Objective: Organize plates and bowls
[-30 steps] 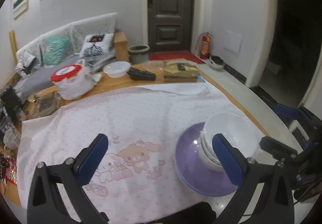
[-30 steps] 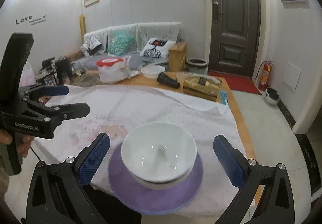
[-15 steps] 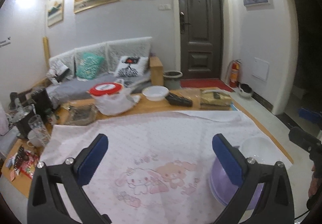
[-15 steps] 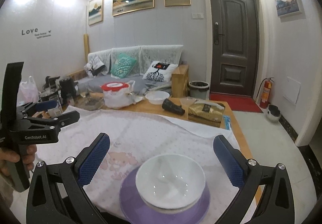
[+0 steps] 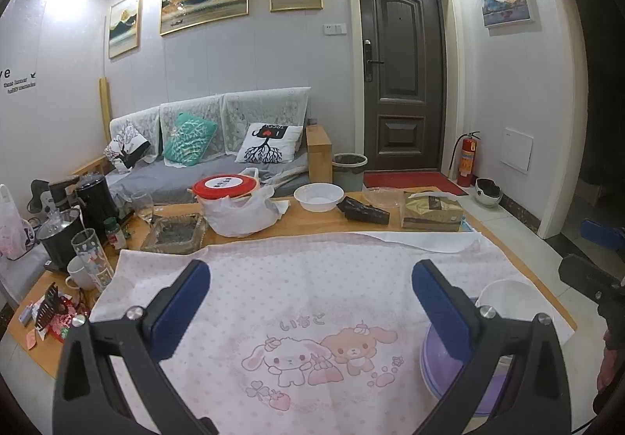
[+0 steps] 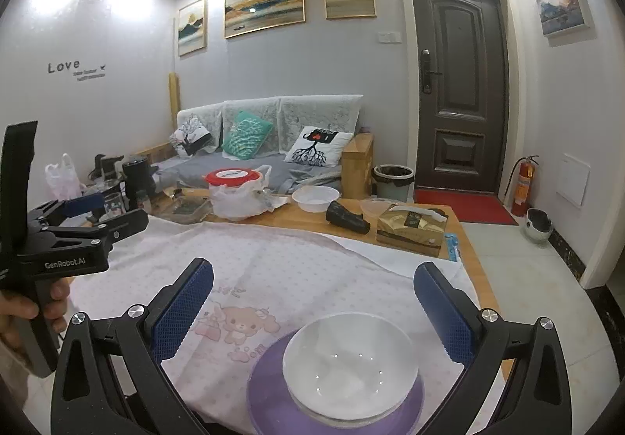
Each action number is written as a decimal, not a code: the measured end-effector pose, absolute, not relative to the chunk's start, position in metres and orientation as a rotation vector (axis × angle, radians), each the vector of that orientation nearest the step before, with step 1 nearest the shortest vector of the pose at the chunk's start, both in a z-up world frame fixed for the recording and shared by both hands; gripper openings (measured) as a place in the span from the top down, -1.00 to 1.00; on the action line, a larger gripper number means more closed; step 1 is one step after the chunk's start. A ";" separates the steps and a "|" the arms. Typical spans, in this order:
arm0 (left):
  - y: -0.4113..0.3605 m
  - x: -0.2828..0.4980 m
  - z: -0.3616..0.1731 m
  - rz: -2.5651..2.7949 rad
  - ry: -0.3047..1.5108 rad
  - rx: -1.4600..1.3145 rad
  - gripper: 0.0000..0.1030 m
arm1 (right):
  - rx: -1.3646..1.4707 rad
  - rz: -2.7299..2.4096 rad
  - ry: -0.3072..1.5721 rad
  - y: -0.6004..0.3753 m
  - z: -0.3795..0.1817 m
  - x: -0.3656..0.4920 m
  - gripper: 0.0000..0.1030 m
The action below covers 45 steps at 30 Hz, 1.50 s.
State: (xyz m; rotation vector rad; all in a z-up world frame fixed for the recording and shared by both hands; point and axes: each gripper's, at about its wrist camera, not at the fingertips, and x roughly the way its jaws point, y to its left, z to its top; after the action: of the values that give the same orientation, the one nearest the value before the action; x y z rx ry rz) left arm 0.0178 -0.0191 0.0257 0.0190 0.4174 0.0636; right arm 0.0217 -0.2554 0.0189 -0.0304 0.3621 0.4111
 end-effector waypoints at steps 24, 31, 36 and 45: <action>-0.023 0.017 0.032 0.062 0.404 0.021 -0.99 | -0.029 0.412 0.370 -0.249 0.016 0.023 -0.98; -0.022 0.015 0.033 0.059 0.400 0.014 -0.99 | -0.031 0.411 0.373 -0.246 0.014 0.023 -0.98; -0.023 0.015 0.033 0.058 0.399 0.013 -0.99 | -0.030 0.412 0.373 -0.246 0.014 0.023 -0.98; -0.024 0.014 0.035 0.062 0.388 0.012 -0.99 | -0.031 0.408 0.372 -0.245 0.013 0.022 -0.98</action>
State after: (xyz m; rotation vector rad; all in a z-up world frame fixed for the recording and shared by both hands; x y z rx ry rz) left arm 0.0139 -0.0240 0.0351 0.0117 0.3885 0.0620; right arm 0.0219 -0.2449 0.0134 -0.0307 0.3723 0.4077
